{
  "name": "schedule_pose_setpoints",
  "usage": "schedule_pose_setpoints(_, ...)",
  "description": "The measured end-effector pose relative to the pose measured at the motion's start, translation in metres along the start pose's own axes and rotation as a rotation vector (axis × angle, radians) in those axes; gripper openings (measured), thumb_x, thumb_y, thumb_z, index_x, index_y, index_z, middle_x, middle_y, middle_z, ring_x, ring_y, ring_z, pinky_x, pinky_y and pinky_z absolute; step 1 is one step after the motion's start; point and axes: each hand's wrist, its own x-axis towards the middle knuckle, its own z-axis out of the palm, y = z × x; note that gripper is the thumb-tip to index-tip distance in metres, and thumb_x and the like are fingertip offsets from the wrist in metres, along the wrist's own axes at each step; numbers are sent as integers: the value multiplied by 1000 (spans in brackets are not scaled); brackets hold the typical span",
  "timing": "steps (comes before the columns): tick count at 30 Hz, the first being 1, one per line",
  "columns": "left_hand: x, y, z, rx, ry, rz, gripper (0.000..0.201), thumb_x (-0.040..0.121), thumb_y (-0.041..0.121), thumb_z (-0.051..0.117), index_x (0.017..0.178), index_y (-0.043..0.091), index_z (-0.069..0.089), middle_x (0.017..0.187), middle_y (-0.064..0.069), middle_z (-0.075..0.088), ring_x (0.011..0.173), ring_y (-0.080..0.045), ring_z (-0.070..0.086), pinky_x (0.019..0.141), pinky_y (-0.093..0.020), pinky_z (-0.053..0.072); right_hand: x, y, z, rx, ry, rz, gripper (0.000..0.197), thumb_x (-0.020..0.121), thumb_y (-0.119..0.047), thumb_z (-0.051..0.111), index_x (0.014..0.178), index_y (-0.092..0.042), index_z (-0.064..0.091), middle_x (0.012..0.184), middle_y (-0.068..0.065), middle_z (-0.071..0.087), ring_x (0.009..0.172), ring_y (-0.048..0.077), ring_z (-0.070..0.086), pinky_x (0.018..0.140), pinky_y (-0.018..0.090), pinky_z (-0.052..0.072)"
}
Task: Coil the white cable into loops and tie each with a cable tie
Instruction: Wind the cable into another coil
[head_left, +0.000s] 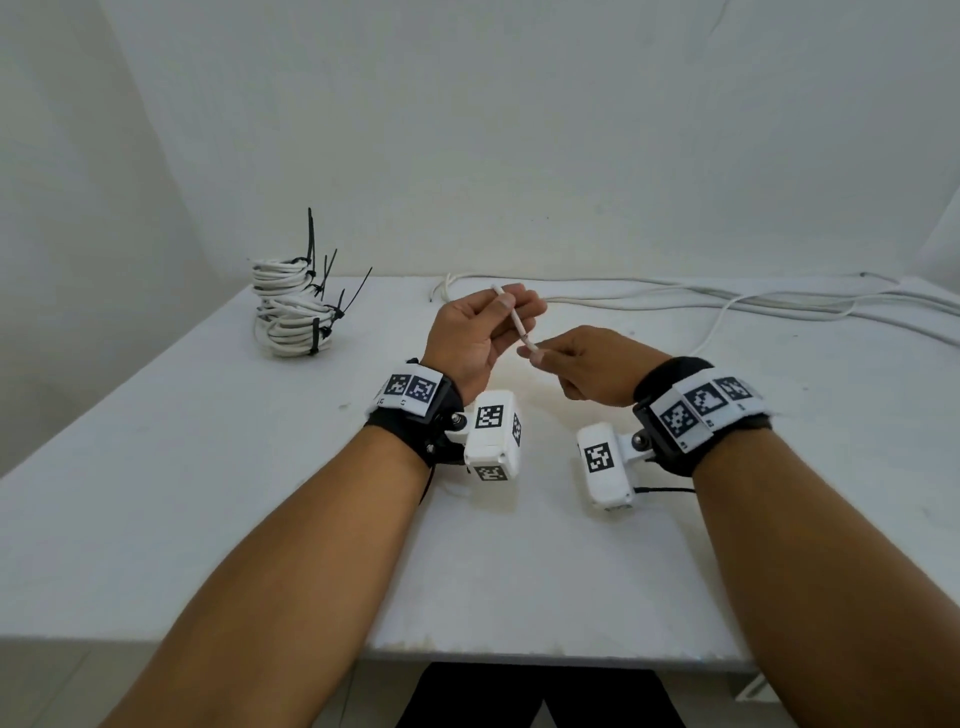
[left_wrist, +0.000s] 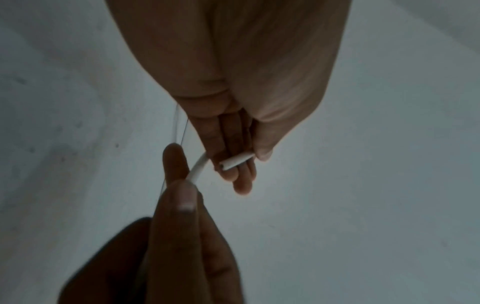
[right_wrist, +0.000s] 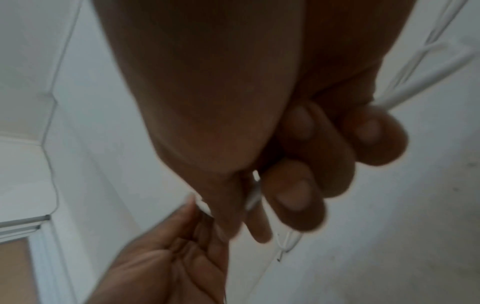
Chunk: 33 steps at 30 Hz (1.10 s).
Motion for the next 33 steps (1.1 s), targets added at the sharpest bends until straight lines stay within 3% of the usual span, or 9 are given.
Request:
schedule_pose_setpoints(2,1,-3,0,124,29,49,17,98,-1,48,107,-9,61,95,-15,72,87,-22,73,77,-27,57,-9,-4,-6,-63,-60,-5,34,102,-40,44,124,-23,65,62,-5,57,56,5,50,63,21,38)
schedule_pose_setpoints(5,0,-6,3,405,-32,88,19,98,-1,48,110,-8,60,97,-16,70,86,-20,72,79,-27,57,-20,-6,-11,-131,-95,-31,28,98,-32,53,123,-29,65,72,-5,62,65,3,56,63,19,40)
schedule_pose_setpoints(8,-2,-3,5,786,-211,57,20,99,3,47,106,-2,65,88,-8,72,76,-9,70,78,-26,57,-26,1,-15,-61,69,-131,10,89,-27,68,94,-28,76,68,-2,64,57,6,52,58,23,39)
schedule_pose_setpoints(10,-6,1,6,890,-351,-31,24,101,8,44,96,4,67,83,-7,71,74,-11,68,78,-29,55,-28,10,-19,133,226,-184,5,77,-25,80,74,-24,76,61,-5,64,55,6,54,57,21,42)
schedule_pose_setpoints(14,-20,10,19,680,-487,-255,30,104,12,38,96,0,64,85,-14,71,72,-18,68,69,-22,52,-28,23,-25,341,391,-291,9,72,-19,85,73,-17,76,71,-1,74,70,15,69,68,25,53)
schedule_pose_setpoints(21,-29,13,33,294,-415,-359,33,102,8,34,94,-4,64,73,-13,68,60,-16,61,62,-21,52,-23,35,-29,630,531,-371,8,79,-6,79,79,-14,77,76,-1,75,76,17,69,80,32,56)
schedule_pose_setpoints(28,-32,18,38,-14,-369,-385,37,101,13,31,98,-8,61,76,-11,68,67,-17,66,61,-22,55,-22,36,-29,714,596,-330,2,82,-17,77,80,-17,77,68,-6,72,67,7,61,66,17,47)
schedule_pose_setpoints(30,-32,19,35,-4,-377,-363,37,101,12,33,95,-6,65,78,-10,67,68,-16,65,62,-21,55,-21,36,-26,709,581,-311,8,80,-28,78,80,-20,78,66,-5,69,64,11,54,61,19,42)
schedule_pose_setpoints(33,-32,19,31,22,-399,-311,40,101,9,38,86,0,74,80,-9,67,68,-13,65,62,-20,55,-16,36,-21,748,513,-284,14,86,-26,73,82,-13,77,62,-4,65,61,17,45,59,24,39)
